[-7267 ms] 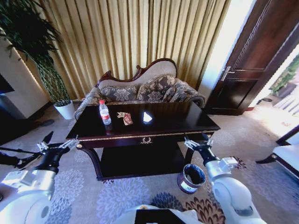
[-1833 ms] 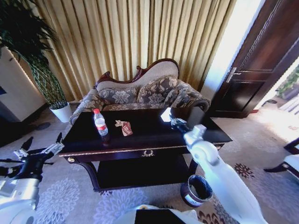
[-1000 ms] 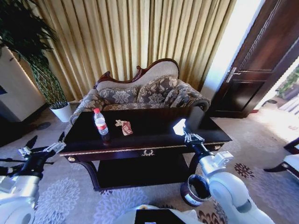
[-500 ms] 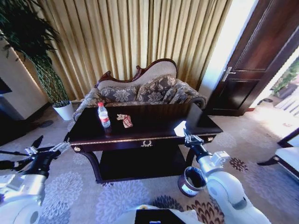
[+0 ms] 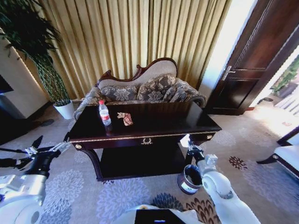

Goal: Move to the front of the table and place the trash on the table into the trash bin.

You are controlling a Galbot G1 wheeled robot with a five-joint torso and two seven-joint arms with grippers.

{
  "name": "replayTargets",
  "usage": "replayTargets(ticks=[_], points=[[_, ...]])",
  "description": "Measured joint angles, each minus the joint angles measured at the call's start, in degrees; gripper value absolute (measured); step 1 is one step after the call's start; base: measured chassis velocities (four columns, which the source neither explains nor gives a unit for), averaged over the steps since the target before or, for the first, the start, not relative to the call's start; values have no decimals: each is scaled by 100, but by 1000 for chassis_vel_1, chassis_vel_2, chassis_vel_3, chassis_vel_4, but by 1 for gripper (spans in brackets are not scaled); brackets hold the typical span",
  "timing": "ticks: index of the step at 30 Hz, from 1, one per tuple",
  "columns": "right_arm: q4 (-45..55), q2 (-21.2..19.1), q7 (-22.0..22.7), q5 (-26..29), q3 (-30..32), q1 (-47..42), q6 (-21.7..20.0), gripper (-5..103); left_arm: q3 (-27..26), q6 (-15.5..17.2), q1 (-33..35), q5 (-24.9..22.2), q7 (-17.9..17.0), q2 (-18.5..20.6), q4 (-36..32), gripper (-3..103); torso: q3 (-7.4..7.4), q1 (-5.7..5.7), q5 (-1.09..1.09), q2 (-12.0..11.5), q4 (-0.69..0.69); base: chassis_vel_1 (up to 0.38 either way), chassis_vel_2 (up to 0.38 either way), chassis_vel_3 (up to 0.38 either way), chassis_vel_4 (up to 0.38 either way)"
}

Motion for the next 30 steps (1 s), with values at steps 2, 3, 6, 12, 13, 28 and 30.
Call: replayTargets(ticks=[2, 3, 6, 12, 13, 28, 30], points=[[-653, -3, 5, -25, -15, 175, 54, 0, -38, -7, 0, -22, 3, -23, -1, 100, -1, -2, -1, 2, -2, 0, 0, 0, 0], [-1061, 2, 7, -92, -33, 313, 101, 0, -45, -11, 4, -29, 5, -39, -1, 100, 0, -2, -2, 2, -1, 0, 0, 0, 0], [-1702, 8, 10, -241, -61, 520, 167, 0, -47, -13, 23, -36, 5, -41, -2, 100, 0, -2, -1, 2, 0, 0, 0, 0, 0], [-3496, 3, 12, -475, -183, 1096, 468, 0, -34, -25, 117, -36, -5, 50, -3, 100, 0, -1, 0, 1, -1, 0, 0, 0, 0], [-3749, 10, 25, -525, -193, 1200, 525, 0, -23, -26, 123, -36, -6, 44, -4, 100, 0, -2, 0, 1, -1, 0, 0, 0, 0], [-3622, 55, 304, -529, -265, 1118, 665, 48, 127, -84, 168, 16, -12, -48, -3, 100, 0, -2, -2, 2, 0, 0, 0, 0, 0], [-3604, 61, 308, -536, -262, 1103, 686, 48, 117, -99, 179, 15, -14, -45, -4, 100, 0, -2, -2, 2, 0, 0, 0, 0, 0]])
